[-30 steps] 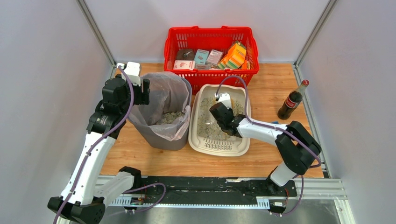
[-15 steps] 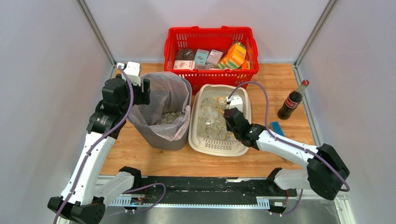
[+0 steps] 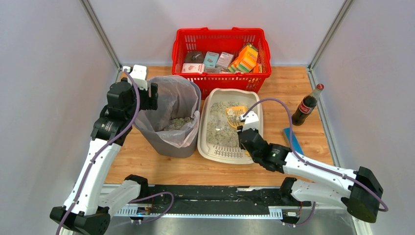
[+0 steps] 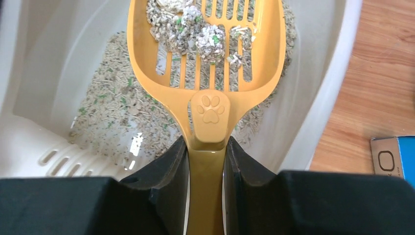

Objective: Clean the litter box

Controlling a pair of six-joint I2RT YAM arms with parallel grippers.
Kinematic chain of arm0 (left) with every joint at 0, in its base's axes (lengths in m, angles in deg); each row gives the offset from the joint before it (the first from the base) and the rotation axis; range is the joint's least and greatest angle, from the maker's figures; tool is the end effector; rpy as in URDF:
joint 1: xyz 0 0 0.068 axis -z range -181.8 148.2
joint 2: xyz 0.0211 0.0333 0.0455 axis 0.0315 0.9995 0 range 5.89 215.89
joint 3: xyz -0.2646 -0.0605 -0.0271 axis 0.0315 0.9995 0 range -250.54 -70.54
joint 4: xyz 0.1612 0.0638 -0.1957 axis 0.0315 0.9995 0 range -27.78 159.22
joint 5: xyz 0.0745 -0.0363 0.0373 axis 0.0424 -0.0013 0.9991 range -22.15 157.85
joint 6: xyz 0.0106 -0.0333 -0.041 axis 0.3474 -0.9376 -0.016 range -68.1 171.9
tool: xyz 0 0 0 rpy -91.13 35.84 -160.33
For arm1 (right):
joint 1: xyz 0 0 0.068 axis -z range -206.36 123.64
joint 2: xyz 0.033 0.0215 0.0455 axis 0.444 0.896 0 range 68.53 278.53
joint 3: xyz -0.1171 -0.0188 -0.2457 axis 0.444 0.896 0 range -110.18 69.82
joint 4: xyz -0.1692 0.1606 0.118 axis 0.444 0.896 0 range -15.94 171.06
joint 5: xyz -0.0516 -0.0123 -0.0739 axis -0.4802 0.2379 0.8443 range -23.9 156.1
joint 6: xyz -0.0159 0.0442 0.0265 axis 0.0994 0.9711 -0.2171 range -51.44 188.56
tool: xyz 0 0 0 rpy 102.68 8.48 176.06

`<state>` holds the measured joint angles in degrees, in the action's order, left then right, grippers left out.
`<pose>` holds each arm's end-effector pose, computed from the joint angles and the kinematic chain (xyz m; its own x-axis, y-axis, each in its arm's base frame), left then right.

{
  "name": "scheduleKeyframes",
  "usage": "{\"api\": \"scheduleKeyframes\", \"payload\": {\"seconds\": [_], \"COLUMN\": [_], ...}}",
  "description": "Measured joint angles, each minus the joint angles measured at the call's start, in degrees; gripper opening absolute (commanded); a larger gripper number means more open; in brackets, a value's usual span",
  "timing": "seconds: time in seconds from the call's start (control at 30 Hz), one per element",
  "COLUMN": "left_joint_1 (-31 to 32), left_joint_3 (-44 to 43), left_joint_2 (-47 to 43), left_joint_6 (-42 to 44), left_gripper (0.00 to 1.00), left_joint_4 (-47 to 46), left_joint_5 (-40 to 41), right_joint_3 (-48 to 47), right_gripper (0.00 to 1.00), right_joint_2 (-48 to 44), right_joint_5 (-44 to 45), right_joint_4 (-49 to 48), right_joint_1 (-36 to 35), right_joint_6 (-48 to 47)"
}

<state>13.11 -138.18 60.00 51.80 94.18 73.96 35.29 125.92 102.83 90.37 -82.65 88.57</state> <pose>0.1876 -0.0460 0.4084 -0.3058 0.0796 -0.9488 0.1577 0.9870 0.0319 0.1322 0.1597 0.2312 -0.4695 -0.2097 -0.8577 -0.2647 0.9601 -0.0898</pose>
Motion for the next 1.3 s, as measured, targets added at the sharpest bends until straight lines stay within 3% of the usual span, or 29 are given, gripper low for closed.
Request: {"api": "scheduleKeyframes", "payload": {"seconds": [0.27, 0.43, 0.63, 0.8, 1.0, 1.17, 1.3], "left_joint_1": [0.0, 0.0, 0.0, 0.0, 0.0, 0.0, 0.0], "left_joint_3": [0.0, 0.0, 0.0, 0.0, 0.0, 0.0, 0.0], "left_joint_2": [0.0, -0.1, -0.3, -0.4, -0.5, -0.7, -0.8], "left_joint_6": [0.0, 0.0, 0.0, 0.0, 0.0, 0.0, 0.0], "left_gripper": [0.79, 0.79, 0.79, 0.79, 0.79, 0.79, 0.79], "left_joint_4": [0.0, 0.0, 0.0, 0.0, 0.0, 0.0, 0.0], "left_joint_5": [0.0, 0.0, 0.1, 0.1, 0.3, 0.2, 0.3], "right_joint_3": [-5.8, -1.6, -5.5, -0.3, -8.8, -4.2, -9.1], "right_gripper": [0.00, 0.00, 0.00, 0.00, 0.00, 0.00, 0.00], "right_joint_2": [11.9, 3.2, 8.0, 0.6, 10.3, 2.4, 8.7], "right_joint_5": [5.8, 5.4, 7.5, 6.1, 8.6, 4.9, 7.0], "right_joint_4": [4.8, 4.5, 6.6, 4.4, 10.3, 8.4, 13.6], "right_joint_1": [-8.6, -5.7, -7.5, -5.7, -7.4, -5.9, -7.6], "right_joint_6": [0.8, 1.5, 4.3, 4.2, 5.8, 5.3, 7.3]}}
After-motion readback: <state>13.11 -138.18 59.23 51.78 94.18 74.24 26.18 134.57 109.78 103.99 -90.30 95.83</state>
